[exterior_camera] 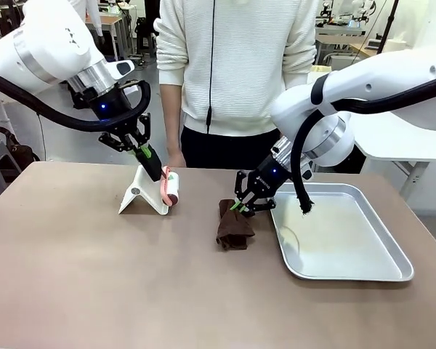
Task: Clean the surface of the table.
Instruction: Return the Lint Roller and towel to their original positions.
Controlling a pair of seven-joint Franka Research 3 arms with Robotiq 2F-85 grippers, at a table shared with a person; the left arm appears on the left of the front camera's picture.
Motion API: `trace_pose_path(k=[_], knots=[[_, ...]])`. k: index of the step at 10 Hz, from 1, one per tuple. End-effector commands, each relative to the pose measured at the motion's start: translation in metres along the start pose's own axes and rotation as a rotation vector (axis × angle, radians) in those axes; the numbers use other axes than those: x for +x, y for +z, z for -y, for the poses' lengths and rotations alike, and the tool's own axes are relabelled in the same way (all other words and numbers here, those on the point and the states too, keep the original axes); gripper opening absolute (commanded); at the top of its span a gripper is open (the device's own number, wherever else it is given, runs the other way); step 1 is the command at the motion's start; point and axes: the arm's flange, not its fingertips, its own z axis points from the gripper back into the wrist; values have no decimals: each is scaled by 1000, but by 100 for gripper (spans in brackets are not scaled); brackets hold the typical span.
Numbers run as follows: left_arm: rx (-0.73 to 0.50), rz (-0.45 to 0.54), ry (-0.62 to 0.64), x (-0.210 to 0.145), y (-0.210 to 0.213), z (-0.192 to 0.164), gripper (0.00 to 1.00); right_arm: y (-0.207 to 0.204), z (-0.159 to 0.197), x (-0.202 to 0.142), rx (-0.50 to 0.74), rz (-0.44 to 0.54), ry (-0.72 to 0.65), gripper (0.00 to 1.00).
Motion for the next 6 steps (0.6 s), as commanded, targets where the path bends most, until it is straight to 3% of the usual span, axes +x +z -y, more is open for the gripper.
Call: trace_pose_path(k=[1,6], knots=[[-16,12,37,-6,1,-9,20,2,-11,4,-35,-9,-23,11],[-17,-10,48,10,-15,-21,20,0,-15,2,-49,-22,-12,11]])
